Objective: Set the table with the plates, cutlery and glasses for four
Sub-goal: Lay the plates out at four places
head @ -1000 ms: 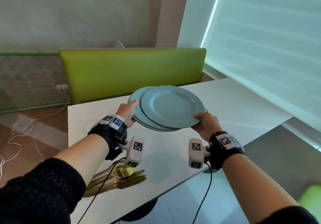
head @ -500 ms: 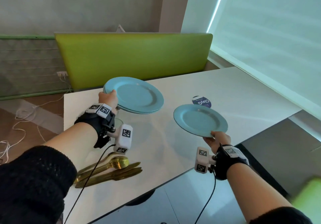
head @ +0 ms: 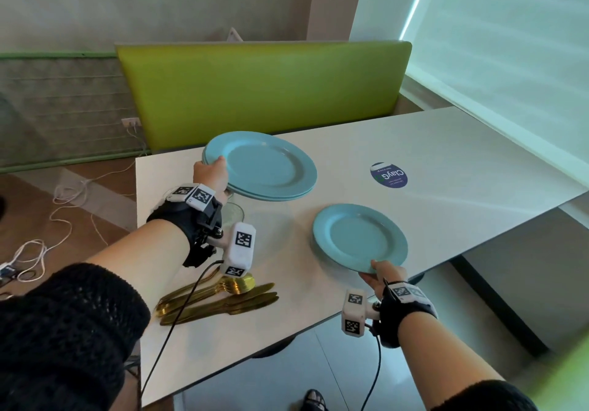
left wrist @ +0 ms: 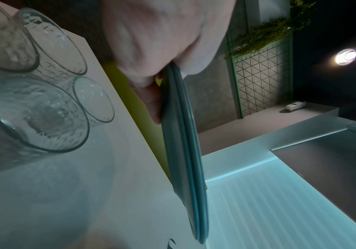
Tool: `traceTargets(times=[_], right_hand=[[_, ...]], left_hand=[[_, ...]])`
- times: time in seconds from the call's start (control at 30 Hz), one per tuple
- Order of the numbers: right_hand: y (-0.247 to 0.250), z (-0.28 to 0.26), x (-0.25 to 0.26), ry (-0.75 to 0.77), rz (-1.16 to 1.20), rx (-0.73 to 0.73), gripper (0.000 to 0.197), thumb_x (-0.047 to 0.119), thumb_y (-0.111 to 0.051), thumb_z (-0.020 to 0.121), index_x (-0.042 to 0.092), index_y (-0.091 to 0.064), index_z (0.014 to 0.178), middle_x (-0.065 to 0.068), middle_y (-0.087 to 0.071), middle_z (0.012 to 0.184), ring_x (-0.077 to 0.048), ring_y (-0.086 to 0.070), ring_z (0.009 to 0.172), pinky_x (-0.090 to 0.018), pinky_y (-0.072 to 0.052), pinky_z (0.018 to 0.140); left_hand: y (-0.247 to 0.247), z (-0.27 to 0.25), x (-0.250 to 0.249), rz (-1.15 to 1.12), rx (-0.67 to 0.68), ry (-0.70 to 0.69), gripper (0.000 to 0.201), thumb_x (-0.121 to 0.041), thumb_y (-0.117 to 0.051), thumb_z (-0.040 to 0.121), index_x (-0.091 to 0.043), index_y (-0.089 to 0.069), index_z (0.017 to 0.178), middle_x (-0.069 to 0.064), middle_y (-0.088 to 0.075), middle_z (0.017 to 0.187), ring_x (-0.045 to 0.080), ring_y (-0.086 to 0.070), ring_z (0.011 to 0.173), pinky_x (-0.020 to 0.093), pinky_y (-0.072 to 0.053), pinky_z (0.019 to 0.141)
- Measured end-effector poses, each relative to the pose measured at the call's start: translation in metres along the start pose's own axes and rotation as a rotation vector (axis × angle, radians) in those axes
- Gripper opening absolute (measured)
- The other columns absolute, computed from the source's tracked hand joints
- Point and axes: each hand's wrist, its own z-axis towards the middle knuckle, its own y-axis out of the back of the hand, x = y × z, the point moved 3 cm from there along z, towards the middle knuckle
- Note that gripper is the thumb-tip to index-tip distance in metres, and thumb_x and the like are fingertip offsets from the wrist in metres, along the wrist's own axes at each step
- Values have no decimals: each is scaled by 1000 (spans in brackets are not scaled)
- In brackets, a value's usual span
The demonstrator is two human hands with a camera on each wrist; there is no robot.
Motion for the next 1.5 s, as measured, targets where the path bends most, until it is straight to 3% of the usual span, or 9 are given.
traceTargets(times=[0.13,0.47,0.73,0.9,1.0,1.17,1.27,1.4,1.5], right_hand=[[0,4,-15,-28,-52,27,45,-10,-50,88,-3,-42,132,-23,-52,123,-42,-54,116,-41,-52,80],[-3,16,-13,29,-187,9,45,-1,-61,83,1,-49,126,-12,-51,110,-27,-52,95,-35,-49,86],[-5,27,-4,50,-299,-53,57,10,-73,72,-2,-52,124,-11,-58,86,-30,-58,86,-49,-50,95],[0,27,-3,42,-327,-102,69,17,-73,69,1,-46,130,-18,-57,120,-34,-58,108,-47,-49,96],[2,24,-2,52,-359,-132,69,19,-69,68,2,-45,130,-18,-56,121,-34,-55,111,-46,-49,97],[-21,-7,26,178,-334,-42,27,15,-63,83,-1,-55,104,-7,-50,73,-27,-57,79,-43,-54,81],[-41,-39,55,231,-219,91,16,21,-53,94,9,-51,85,-6,-43,70,-18,-43,57,-32,-42,55],[-56,-68,89,299,-257,189,22,28,-53,95,12,-53,80,-7,-52,75,-19,-51,61,-30,-46,56],[-49,-61,107,391,-346,116,26,10,-60,88,14,-55,63,-8,-56,76,-19,-55,62,-28,-52,55]], left_hand=[[1,0,5,7,20,-4,46,-24,-49,94,-5,-41,135,13,-55,128,31,-60,107,39,-53,76],[9,6,11,26,37,-11,47,-27,-52,93,-5,-44,133,15,-56,128,33,-60,111,37,-52,79],[19,6,13,69,47,-7,52,-37,-55,86,-9,-46,129,12,-59,124,33,-60,109,50,-51,92],[21,6,13,72,55,-8,52,-37,-56,86,-9,-46,129,13,-59,124,33,-61,109,51,-51,92],[15,5,15,57,85,2,48,-31,-54,91,-8,-44,132,13,-57,125,33,-61,109,44,-54,86],[-3,-6,18,52,190,-7,44,-28,-53,92,-5,-45,129,17,-57,125,34,-61,108,39,-54,76],[-20,-16,21,55,276,-6,42,-27,-52,93,-5,-47,128,18,-58,126,35,-62,107,39,-53,75],[-51,-32,27,90,400,7,42,-29,-52,93,-9,-46,129,13,-58,122,32,-60,106,40,-53,82],[-75,-39,28,87,453,25,42,-29,-52,93,-11,-45,130,13,-57,123,33,-60,107,41,-52,84]])
